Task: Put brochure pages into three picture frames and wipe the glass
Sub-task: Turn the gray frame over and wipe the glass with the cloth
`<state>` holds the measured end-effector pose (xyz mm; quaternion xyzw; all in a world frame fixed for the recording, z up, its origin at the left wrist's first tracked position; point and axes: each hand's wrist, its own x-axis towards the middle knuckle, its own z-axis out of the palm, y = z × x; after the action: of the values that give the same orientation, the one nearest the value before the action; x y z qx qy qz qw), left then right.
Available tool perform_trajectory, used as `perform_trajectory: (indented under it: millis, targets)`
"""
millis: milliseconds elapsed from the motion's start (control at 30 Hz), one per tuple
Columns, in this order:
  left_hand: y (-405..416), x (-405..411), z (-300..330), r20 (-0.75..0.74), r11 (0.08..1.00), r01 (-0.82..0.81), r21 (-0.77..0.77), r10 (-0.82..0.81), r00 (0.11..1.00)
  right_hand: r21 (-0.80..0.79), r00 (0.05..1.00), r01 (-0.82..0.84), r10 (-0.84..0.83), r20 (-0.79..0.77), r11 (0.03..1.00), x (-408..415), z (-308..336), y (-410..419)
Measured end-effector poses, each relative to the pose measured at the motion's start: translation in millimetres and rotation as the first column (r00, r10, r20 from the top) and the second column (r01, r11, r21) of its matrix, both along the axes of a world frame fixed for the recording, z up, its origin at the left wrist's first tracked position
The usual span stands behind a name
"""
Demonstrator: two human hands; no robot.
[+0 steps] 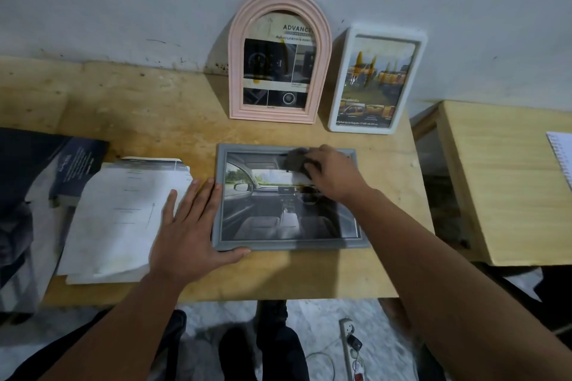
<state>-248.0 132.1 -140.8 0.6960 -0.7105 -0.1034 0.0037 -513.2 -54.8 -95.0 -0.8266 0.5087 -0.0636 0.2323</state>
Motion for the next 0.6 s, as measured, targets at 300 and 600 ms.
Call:
perform_trajectory:
  millis: [300, 600]
  targets:
    - [0.7, 0.6, 0.4, 0.011, 1.0, -0.007, 0.014, 0.007, 1.0, 0.198, 0.965, -0.26, 0.26, 0.03, 0.945, -30.7, 7.7, 76.9]
    - [-0.4, -0.6, -0.1, 0.009, 1.0, -0.005, 0.009, 0.005, 1.0, 0.004, 0.999, -0.04, 0.04, -0.025, 0.999, -20.4, 1.4, 15.6]
